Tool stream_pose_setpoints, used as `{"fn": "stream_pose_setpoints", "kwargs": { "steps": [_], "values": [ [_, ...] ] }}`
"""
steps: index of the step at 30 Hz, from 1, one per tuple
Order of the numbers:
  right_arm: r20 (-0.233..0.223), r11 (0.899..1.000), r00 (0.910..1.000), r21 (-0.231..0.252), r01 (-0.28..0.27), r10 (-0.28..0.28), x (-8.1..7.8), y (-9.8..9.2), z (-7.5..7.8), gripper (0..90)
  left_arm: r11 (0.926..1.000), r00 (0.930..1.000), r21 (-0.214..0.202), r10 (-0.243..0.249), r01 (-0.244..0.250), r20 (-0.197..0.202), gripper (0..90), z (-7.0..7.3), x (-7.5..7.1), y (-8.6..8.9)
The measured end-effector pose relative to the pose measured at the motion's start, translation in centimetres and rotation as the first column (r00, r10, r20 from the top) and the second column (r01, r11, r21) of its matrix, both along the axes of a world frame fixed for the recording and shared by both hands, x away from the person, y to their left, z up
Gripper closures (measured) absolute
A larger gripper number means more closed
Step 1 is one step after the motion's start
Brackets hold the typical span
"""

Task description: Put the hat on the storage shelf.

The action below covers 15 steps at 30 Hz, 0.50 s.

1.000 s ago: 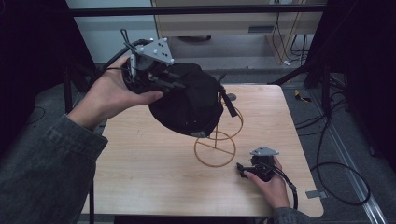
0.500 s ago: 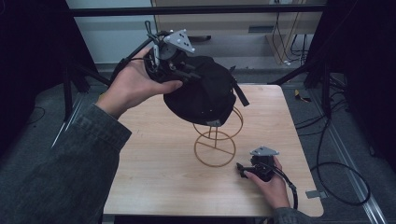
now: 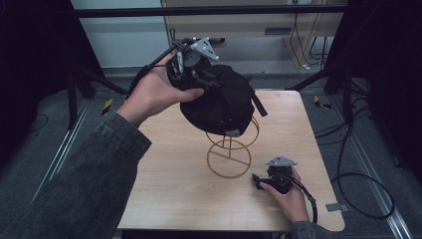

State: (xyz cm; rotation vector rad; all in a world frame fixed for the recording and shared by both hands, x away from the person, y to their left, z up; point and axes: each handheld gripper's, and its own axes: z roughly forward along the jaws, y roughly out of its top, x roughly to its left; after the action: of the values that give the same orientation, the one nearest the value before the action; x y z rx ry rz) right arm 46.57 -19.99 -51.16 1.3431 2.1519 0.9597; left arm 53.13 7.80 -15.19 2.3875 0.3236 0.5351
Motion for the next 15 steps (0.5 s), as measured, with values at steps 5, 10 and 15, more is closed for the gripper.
{"fn": "stream_pose_setpoints", "kwargs": {
  "steps": [5,10,15],
  "values": [
    [0.0,1.0,1.0,-0.001,0.0,0.0,0.0,0.0,0.0,12.4,0.9998,1.0,0.02,0.0,0.0,-0.004,73.7,-0.6,0.3,-0.9],
    [0.0,1.0,1.0,-0.001,-0.001,0.001,0.0,0.0,0.0,12.3,0.9987,0.9998,0.048,-0.016,0.016,-0.015,73.7,-1.6,0.3,-1.9],
    [0.0,1.0,1.0,-0.001,-0.001,0.001,0.0,0.0,0.0,12.3,0.9983,0.9995,0.055,-0.019,0.02,-0.024,73.6,-2.5,0.4,-2.3]
  ]
}}
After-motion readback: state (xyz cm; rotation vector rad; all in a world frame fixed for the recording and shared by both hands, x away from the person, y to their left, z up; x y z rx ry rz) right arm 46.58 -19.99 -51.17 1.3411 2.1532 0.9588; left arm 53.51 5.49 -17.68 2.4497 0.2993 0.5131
